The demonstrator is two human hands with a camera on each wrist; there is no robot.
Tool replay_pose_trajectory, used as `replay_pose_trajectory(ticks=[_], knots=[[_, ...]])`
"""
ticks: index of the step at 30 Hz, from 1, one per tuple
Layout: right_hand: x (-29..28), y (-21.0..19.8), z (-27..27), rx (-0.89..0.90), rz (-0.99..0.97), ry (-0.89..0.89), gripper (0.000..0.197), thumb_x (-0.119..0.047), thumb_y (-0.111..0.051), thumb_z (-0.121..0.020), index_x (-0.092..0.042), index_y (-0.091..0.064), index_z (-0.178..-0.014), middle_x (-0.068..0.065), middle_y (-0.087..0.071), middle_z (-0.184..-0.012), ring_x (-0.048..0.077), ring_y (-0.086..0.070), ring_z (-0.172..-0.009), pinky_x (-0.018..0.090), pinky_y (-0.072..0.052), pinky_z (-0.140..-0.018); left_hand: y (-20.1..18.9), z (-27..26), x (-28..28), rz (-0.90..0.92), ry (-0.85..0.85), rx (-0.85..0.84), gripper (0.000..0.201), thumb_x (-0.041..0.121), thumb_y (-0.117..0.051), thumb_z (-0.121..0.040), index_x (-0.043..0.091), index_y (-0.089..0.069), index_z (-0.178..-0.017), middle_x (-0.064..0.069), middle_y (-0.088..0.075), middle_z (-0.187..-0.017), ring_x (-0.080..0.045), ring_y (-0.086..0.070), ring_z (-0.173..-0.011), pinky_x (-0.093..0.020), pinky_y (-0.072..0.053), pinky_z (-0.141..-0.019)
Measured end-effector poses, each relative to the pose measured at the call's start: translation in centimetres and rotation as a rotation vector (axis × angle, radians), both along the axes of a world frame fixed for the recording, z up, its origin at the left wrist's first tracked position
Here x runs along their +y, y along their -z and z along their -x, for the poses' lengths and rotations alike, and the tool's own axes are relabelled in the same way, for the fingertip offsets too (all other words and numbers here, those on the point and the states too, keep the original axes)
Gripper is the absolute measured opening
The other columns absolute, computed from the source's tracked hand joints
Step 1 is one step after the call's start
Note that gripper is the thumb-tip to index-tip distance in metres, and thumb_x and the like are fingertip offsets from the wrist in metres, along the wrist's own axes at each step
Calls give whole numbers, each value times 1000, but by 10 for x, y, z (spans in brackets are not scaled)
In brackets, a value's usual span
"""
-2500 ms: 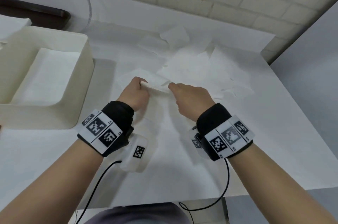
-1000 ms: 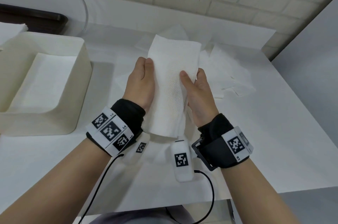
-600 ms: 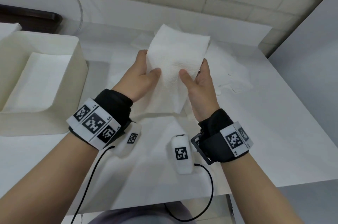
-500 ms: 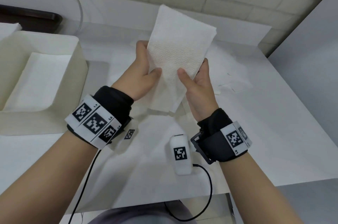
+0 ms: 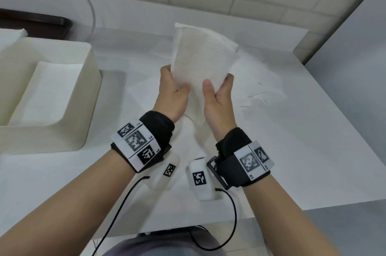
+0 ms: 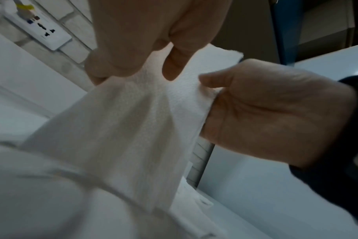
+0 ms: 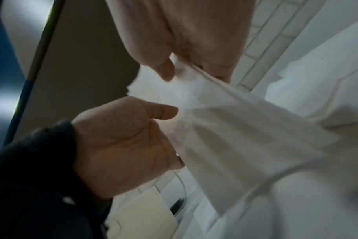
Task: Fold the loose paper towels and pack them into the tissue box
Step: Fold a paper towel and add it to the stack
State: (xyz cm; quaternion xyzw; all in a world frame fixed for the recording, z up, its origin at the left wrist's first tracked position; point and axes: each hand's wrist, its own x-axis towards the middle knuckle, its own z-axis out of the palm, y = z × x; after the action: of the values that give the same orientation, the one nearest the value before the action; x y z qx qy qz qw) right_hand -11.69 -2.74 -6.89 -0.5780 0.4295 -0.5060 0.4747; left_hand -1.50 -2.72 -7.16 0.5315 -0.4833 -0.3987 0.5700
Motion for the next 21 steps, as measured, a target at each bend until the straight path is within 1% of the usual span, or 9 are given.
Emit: replay_pose_trajectory(ticks=[2,5,6,9,11,14,17,19,21], knots=[[-1,2,0,37,-37,-25,19,-10,-37,-98,-19,-24,-109,-10,-44,-101,-7,-49,-86,0,-43,-71,1,1,-2,-8,-35,0,35,-4,-44,-89,12,-24,-112,-8,-40,-121,-18,-46,-112,-26,-45,-91],[-2,1,0,55,-30,-34,22,-5,-35,-97,-19,-22,-109,0,-40,-113,2,-48,-96,3,-43,-77,-1,1,-5,24,-25,20,38,-10,-41,-86,14,-22,-109,-8,-37,-121,-16,-44,-111,-16,-42,-85],[-1,0,0,62,-25,-46,22,-4,-35,-97,-20,-22,-107,2,-39,-114,5,-48,-98,4,-44,-77,-1,2,-6,20,-15,7,37,-9,-39,-85,14,-23,-108,-9,-38,-120,-17,-44,-111,-16,-42,-84],[0,-3,-1,39,35,6,25,-4,-37,-97,-25,-25,-100,0,-38,-108,1,-47,-94,5,-44,-78,-1,2,-5,56,-30,47,35,-9,-37,-82,15,-24,-104,-3,-42,-111,-14,-46,-104,-18,-43,-84],[-2,-5,0,10,55,49,26,-6,-42,-96,-27,-27,-95,1,-37,-109,3,-46,-95,11,-43,-84,-2,0,-6,75,-34,121,40,-17,-35,-82,15,-24,-104,6,-40,-100,-4,-45,-94,-10,-43,-77],[-2,-5,-1,19,-23,8,32,-1,-44,-93,-24,-24,-101,4,-37,-115,9,-44,-103,17,-43,-86,-2,0,-5,48,19,103,43,-20,-32,-81,14,-24,-107,9,-38,-95,1,-43,-86,-2,-40,-67],[-2,-9,-1,-48,-48,42,40,12,-38,-86,-27,-26,-89,0,-34,-104,7,-41,-90,18,-38,-78,-2,2,-5,42,4,78,37,-19,-28,-82,11,-27,-103,8,-39,-88,1,-42,-79,-1,-37,-62],[-4,-11,1,-111,-77,119,39,12,-35,-84,-26,-27,-85,-6,-32,-92,4,-38,-79,18,-34,-73,-3,-2,-7,48,-41,108,35,-18,-28,-81,11,-28,-101,8,-39,-85,0,-41,-76,-3,-37,-62],[-5,-12,1,-130,-108,110,36,10,-33,-87,-26,-29,-87,-8,-35,-90,4,-39,-78,18,-34,-74,-2,-5,-9,53,-30,111,36,-18,-29,-80,11,-29,-102,7,-40,-86,-1,-42,-76,-8,-38,-65]])
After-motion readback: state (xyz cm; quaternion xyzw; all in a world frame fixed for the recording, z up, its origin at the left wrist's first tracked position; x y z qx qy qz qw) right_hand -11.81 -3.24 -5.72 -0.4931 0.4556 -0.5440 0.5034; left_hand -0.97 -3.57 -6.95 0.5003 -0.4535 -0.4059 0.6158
